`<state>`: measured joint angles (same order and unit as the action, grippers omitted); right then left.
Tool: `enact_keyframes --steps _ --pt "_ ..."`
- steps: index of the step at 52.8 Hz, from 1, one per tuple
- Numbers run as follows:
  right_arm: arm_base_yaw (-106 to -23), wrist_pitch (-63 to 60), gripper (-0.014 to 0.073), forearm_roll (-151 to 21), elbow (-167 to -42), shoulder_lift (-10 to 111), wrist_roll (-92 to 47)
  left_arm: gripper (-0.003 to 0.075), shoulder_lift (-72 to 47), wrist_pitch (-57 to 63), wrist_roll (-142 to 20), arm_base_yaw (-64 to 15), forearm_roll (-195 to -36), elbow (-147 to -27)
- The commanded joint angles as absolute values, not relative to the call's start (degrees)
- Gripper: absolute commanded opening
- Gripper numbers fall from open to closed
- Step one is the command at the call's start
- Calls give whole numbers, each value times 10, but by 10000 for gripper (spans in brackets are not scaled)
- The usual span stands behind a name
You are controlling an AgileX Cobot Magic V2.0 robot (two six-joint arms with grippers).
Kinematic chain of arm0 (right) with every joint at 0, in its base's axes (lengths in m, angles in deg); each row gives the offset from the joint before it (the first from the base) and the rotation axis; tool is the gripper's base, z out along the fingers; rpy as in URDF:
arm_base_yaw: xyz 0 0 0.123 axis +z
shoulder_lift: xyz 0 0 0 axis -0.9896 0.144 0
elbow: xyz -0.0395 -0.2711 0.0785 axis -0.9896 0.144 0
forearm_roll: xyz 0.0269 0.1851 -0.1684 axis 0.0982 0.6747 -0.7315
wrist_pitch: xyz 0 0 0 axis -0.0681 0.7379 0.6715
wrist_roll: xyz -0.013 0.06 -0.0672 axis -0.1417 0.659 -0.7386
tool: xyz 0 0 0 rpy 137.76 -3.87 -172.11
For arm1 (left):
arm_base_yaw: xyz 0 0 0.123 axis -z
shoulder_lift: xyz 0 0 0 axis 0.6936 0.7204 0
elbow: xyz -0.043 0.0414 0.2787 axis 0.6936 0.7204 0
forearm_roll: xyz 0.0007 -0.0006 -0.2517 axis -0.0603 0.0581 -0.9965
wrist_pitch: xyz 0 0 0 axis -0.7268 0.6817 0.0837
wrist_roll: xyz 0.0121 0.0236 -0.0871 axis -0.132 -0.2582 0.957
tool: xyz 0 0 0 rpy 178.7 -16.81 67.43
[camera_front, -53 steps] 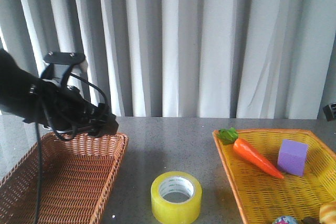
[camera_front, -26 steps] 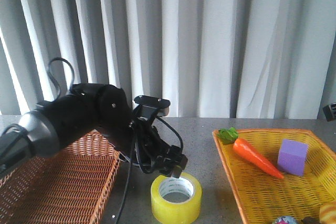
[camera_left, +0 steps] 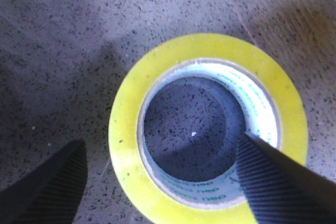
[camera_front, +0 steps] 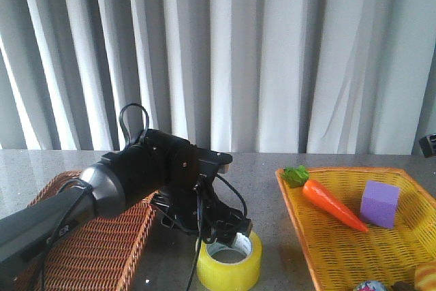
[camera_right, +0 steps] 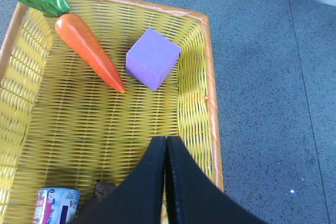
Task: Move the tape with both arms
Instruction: 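Reach the left gripper over to the tape roll on the table, then grasp the tape roll rim with the left gripper and lift it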
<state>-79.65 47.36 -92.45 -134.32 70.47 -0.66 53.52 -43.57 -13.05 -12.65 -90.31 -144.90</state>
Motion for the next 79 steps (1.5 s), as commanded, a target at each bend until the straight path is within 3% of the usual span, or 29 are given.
enact_keyframes --steps 1,17,26,30,47,63,79 --pt "-800 443 -9 -937 -1357 686 -7 554 516 -422 -111 -124 -902 -1479" --pt "-800 443 -9 -937 -1357 686 -7 550 565 -468 -75 -124 -893 -1522" --pt "-800 443 -9 -937 -1357 686 -7 480 578 -476 -47 -124 -893 -1534" --pt "-800 443 -9 -937 -1357 686 -7 412 578 -475 -34 -124 -893 -1534" --pt "-800 443 -9 -937 -1357 686 -7 -10 572 -457 -27 -124 -893 -1534" --pt "-800 443 -9 -937 -1357 686 -7 -8 497 -400 -59 -125 -866 -1534" --pt "-800 443 -9 -937 -1357 686 -7 -8 408 -479 -57 -187 -774 -1534"
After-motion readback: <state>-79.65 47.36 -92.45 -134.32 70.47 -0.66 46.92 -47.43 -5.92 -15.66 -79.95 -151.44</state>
